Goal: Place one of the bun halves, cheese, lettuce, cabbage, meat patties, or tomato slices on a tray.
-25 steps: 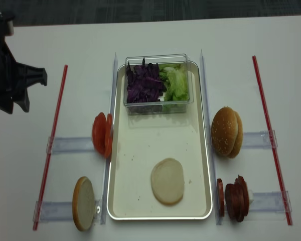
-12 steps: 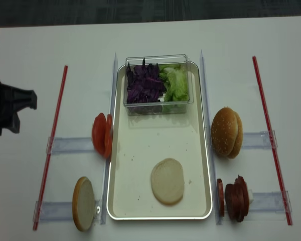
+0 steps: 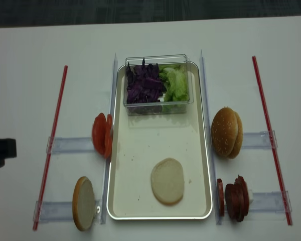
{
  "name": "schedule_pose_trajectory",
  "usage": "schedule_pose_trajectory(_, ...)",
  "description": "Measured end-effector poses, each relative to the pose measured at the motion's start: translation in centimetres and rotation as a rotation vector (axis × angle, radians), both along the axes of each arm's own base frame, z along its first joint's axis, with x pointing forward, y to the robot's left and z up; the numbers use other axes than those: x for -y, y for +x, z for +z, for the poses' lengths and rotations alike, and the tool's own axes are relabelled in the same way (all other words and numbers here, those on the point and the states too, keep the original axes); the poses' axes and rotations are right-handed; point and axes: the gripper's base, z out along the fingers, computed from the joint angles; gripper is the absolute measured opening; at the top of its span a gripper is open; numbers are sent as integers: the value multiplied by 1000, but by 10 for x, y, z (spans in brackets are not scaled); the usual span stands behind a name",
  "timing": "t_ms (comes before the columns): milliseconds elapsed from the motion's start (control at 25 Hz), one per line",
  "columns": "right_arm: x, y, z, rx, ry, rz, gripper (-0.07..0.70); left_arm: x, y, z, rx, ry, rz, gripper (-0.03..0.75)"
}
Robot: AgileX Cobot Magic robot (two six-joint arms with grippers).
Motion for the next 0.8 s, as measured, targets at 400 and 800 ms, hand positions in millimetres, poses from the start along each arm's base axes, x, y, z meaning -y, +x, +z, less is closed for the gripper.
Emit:
schedule_pose_trajectory(400,0,0,0,0,0,0,337,1,-60,-29,116,16,-38,258)
schedule_pose_trajectory(800,0,0,0,0,0,0,337,2,-83,-54,150,18,-67,258)
